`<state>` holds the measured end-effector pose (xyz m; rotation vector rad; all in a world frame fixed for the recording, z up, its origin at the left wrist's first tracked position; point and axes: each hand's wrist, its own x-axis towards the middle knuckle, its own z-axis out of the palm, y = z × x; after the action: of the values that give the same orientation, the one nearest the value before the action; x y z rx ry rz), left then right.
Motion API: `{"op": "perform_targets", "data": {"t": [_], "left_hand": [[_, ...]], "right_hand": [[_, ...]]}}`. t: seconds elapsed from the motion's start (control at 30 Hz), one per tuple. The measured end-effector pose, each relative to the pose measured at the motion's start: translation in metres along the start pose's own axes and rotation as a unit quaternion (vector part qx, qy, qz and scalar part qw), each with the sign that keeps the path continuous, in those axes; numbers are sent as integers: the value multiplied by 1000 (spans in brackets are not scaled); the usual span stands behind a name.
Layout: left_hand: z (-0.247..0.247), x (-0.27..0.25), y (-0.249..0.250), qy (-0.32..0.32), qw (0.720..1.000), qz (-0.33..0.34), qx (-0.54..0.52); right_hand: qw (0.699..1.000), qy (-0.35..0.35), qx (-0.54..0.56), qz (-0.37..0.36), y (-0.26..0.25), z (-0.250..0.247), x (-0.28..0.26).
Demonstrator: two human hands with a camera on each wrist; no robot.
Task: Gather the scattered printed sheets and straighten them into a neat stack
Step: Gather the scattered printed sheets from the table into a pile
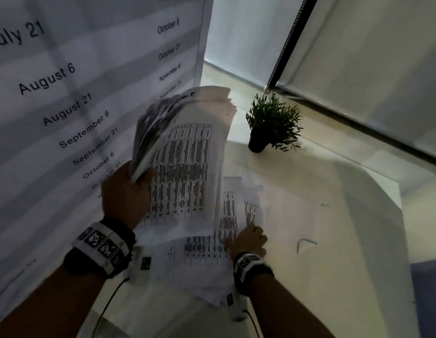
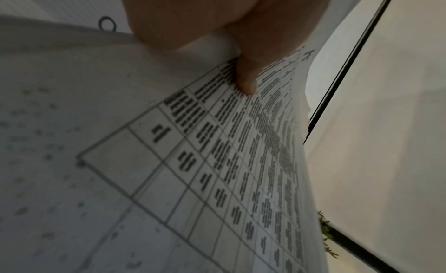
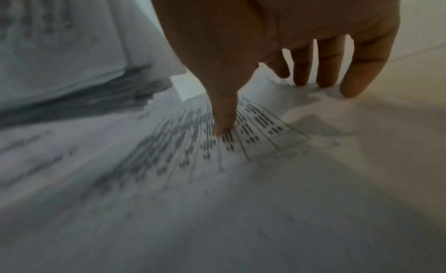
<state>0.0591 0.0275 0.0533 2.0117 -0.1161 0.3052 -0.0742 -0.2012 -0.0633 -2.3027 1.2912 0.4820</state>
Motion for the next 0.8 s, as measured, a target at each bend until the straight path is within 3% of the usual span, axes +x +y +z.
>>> {"op": "perform_targets", "data": {"t": [0.1,0.17,0.37,0.47,0.7,0.8], "left_hand": [[-3,-3,-4,1,1000,-16,12],[-6,-5,-5,-1,999,-41,-2],[-16,-7,-6,-6,998,-54,-23],[-21,-5,2,4,999,-40,-24],[-23,2,6,3,996,-82,-31],[-22,2,5,-15,993,-109,-36]], "right_hand": [[998,-30,48,-33,-4,10,4],[992,-53,110,-13,-1,9,4],[975,-29,205,85,40,1,-6],[978,35,163,125,43,0,-8],[939,23,331,85,10,1,-18],[963,39,263,41,18,-21,-21]]}}
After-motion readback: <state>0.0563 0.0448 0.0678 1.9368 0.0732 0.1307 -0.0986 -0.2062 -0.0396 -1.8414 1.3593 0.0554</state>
